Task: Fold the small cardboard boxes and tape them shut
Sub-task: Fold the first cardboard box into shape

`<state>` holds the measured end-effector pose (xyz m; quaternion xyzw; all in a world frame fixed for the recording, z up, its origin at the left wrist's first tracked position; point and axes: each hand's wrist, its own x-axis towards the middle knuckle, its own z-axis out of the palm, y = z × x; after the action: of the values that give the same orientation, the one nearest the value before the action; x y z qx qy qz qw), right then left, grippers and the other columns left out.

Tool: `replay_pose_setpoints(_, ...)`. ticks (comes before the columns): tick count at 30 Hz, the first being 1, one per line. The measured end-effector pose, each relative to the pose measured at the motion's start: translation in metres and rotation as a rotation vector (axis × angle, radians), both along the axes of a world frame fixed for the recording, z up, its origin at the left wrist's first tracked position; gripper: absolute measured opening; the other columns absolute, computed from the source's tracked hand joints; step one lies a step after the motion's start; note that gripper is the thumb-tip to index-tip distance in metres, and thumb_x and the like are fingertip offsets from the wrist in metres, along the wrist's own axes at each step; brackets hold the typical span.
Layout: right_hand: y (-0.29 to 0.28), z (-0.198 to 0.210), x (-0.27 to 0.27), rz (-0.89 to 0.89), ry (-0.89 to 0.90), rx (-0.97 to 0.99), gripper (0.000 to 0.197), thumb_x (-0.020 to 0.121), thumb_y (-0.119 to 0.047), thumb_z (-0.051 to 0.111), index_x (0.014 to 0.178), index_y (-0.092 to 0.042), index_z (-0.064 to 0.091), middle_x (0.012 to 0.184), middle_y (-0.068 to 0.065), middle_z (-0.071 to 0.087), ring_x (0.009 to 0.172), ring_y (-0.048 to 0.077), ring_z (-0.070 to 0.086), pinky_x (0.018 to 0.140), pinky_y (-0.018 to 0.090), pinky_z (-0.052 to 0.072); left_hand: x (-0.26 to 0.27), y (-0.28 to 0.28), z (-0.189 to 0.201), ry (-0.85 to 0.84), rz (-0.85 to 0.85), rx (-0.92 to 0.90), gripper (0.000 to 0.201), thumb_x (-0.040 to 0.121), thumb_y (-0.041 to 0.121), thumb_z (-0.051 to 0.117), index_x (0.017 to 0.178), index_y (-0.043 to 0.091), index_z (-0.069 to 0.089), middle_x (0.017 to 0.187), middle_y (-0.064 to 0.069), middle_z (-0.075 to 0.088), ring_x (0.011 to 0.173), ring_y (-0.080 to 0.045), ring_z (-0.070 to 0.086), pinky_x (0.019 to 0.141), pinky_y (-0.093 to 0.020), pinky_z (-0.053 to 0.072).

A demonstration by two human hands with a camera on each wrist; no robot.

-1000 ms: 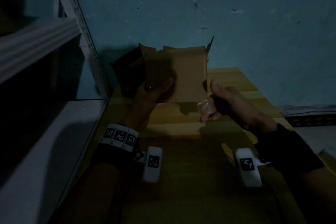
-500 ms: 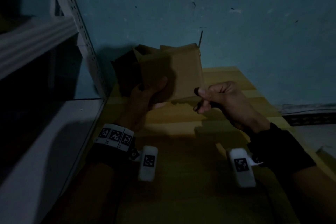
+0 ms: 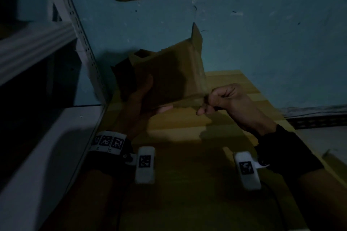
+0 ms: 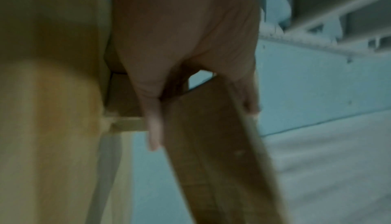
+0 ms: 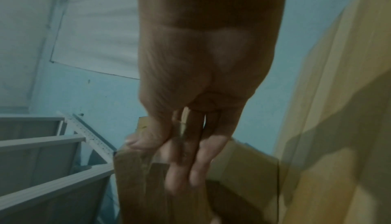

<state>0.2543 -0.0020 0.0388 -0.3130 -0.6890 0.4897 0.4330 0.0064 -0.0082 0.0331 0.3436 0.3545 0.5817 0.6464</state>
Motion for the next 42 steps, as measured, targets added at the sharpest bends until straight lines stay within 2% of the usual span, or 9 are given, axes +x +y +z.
replay_pose_setpoints(9, 0.013, -0.011, 0.000, -0.156, 0.032, 0.012, 0.023, 0.078, -0.025, 0.071, 0.082, -0.004, 0.078, 0.097, 0.003, 0.074, 0.092, 0.010, 0.067, 0.074, 0.024, 0.056, -0.006, 0.002, 0.002, 0.050, 0.048, -0.025, 0.110, 0.041, 0.049, 0.096, 0.136, 0.016, 0.053, 0.134, -0.008, 0.062, 0.120, -0.030, 0.061, 0.097, -0.059, 0.049)
replay_pose_setpoints(12, 0.013, -0.009, 0.002, -0.098, 0.091, 0.005, 0.017, 0.077, -0.019, 0.072, 0.074, -0.003, 0.078, 0.084, 0.000, 0.073, 0.088, 0.008, 0.067, 0.078, 0.027, 0.054, -0.006, 0.002, 0.001, 0.056, 0.044, -0.019, 0.101, 0.037, 0.050, 0.096, 0.126, 0.021, 0.059, 0.128, -0.003, 0.066, 0.114, -0.025, 0.065, 0.090, -0.055, 0.053)
replay_pose_setpoints(17, 0.013, -0.009, 0.005, -0.080, 0.092, 0.055, 0.020, 0.079, -0.012, 0.073, 0.072, 0.007, 0.073, 0.083, 0.021, 0.069, 0.083, 0.031, 0.064, 0.078, 0.038, 0.052, -0.006, -0.001, 0.003, 0.084, 0.039, -0.020, 0.107, 0.036, 0.050, 0.096, 0.131, 0.018, 0.057, 0.127, -0.004, 0.067, 0.113, -0.026, 0.066, 0.093, -0.056, 0.052)
replay_pose_setpoints(23, 0.011, -0.009, 0.006, -0.059, 0.067, 0.086, 0.014, 0.080, -0.011, 0.075, 0.074, 0.001, 0.075, 0.090, 0.034, 0.067, 0.085, 0.034, 0.066, 0.082, 0.038, 0.054, -0.002, -0.007, 0.006, 0.088, 0.048, -0.026, 0.055, 0.073, 0.037, 0.071, 0.122, 0.016, 0.061, 0.121, -0.007, 0.070, 0.114, -0.029, 0.065, 0.097, -0.060, 0.048)
replay_pose_setpoints(27, 0.011, -0.009, 0.007, -0.035, 0.078, 0.088, 0.018, 0.080, -0.015, 0.076, 0.072, 0.001, 0.075, 0.084, 0.030, 0.069, 0.082, 0.035, 0.067, 0.080, 0.037, 0.056, -0.004, -0.007, 0.005, 0.108, 0.035, -0.014, 0.089, 0.045, 0.048, 0.092, 0.124, 0.020, 0.060, 0.120, -0.004, 0.071, 0.107, -0.025, 0.068, 0.087, -0.056, 0.055)
replay_pose_setpoints(32, 0.010, -0.007, 0.006, -0.035, 0.101, 0.080, 0.015, 0.080, -0.004, 0.069, 0.078, 0.011, 0.072, 0.081, 0.033, 0.066, 0.075, 0.030, 0.067, 0.076, 0.032, 0.056, -0.004, -0.006, 0.005, 0.088, 0.030, -0.028, 0.054, 0.071, 0.038, 0.074, 0.121, 0.022, 0.061, 0.118, -0.003, 0.071, 0.108, -0.027, 0.068, 0.090, -0.062, 0.051)
replay_pose_setpoints(36, 0.011, -0.008, 0.006, -0.015, 0.162, 0.039, 0.019, 0.080, 0.000, 0.068, 0.068, 0.015, 0.068, 0.074, 0.031, 0.062, 0.071, 0.033, 0.065, 0.074, 0.034, 0.058, -0.007, -0.005, 0.004, 0.084, -0.018, -0.035, 0.094, 0.039, 0.048, 0.096, 0.123, 0.023, 0.061, 0.121, -0.003, 0.070, 0.108, -0.030, 0.068, 0.079, -0.057, 0.056)
replay_pose_setpoints(39, 0.010, -0.007, 0.005, 0.017, 0.219, -0.017, 0.019, 0.080, 0.002, 0.066, 0.062, 0.008, 0.069, 0.067, 0.014, 0.061, 0.067, 0.025, 0.062, 0.077, 0.038, 0.061, -0.010, -0.001, 0.001, 0.048, -0.033, -0.078, 0.106, 0.054, 0.049, 0.092, 0.143, 0.015, 0.046, 0.145, -0.015, 0.051, 0.128, -0.047, 0.047, 0.070, -0.048, 0.057)
replay_pose_setpoints(42, 0.008, -0.005, 0.005, 0.033, 0.253, -0.041, 0.020, 0.079, 0.001, 0.066, 0.060, 0.003, 0.070, 0.067, 0.009, 0.061, 0.067, 0.021, 0.062, 0.078, 0.036, 0.061, -0.011, 0.003, -0.001, -0.003, -0.055, -0.064, 0.103, 0.058, 0.048, 0.090, 0.145, 0.015, 0.045, 0.142, -0.015, 0.053, 0.124, -0.039, 0.048, 0.073, -0.049, 0.056)
